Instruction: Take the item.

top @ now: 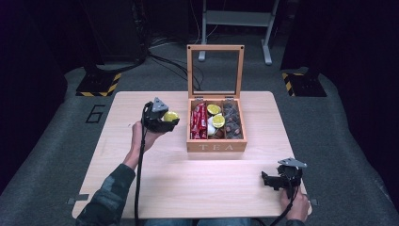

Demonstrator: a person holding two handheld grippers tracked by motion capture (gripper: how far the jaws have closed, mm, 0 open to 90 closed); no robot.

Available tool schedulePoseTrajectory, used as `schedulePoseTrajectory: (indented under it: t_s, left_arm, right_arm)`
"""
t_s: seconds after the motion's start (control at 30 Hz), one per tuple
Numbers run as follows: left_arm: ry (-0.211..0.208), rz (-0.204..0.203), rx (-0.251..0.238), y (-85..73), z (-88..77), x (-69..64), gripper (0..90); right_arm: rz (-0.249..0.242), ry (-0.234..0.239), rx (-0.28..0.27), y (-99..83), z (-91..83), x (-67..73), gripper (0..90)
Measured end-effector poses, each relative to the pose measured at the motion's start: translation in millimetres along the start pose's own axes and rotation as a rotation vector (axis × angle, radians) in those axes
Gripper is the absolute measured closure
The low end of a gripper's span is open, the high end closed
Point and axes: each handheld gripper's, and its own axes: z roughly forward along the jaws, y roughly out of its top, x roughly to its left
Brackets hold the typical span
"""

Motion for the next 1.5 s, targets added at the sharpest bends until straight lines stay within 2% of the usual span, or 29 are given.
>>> schedulePoseTrajectory:
  t_s: [0.1, 0.27, 0.6, 0.8, 1.03, 1.13, 1.27, 1.33, 1.43, 1.5]
  left_arm:
    - [0.017, -0.028, 0.006, -8.8, -0.2, 8.5, 38.5]
    - [0.034, -0.056, 0.001, -14.8, -3.0, 17.6, 38.5]
    - [0.084, -0.084, 0.018, -28.9, -5.9, 34.0, 38.6]
    - [0.091, -0.131, 0.051, -45.3, -0.2, 42.9, 38.6]
    - [0.102, -0.199, 0.058, -61.0, 4.9, 54.8, 38.6]
    - [0.117, -0.199, 0.074, -69.8, 8.6, 56.0, 38.6]
    - [0.11, -0.253, 0.08, -81.8, 14.3, 61.2, 38.5]
    - [0.122, -0.247, 0.089, -86.2, 16.7, 61.7, 38.6]
    - [0.122, -0.261, 0.102, -94.2, 22.4, 61.9, 38.5]
    - [0.115, -0.286, 0.11, -99.3, 25.4, 63.9, 38.5]
  right_arm:
    - [0.0, 0.0, 0.0, 0.0, 0.0, 0.0, 0.0]
    - [0.0, 0.0, 0.0, 0.0, 0.0, 0.0, 0.0]
    - [0.0, 0.0, 0.0, 0.0, 0.0, 0.0, 0.0]
    - [0.0, 0.0, 0.0, 0.0, 0.0, 0.0, 0.0]
    - [0.0, 0.0, 0.0, 0.0, 0.0, 0.0, 0.0]
    - [0.0, 0.0, 0.0, 0.0, 0.0, 0.0, 0.0]
    - [0.001, 0.0, 0.0, 0.0, 0.0, 0.0, 0.0]
    - [0.001, 0.0, 0.0, 0.0, 0.0, 0.1, 0.0]
    - [0.0, 0.0, 0.0, 0.0, 0.0, 0.0, 0.0]
    - [0.0, 0.0, 0.0, 0.0, 0.0, 0.0, 0.0]
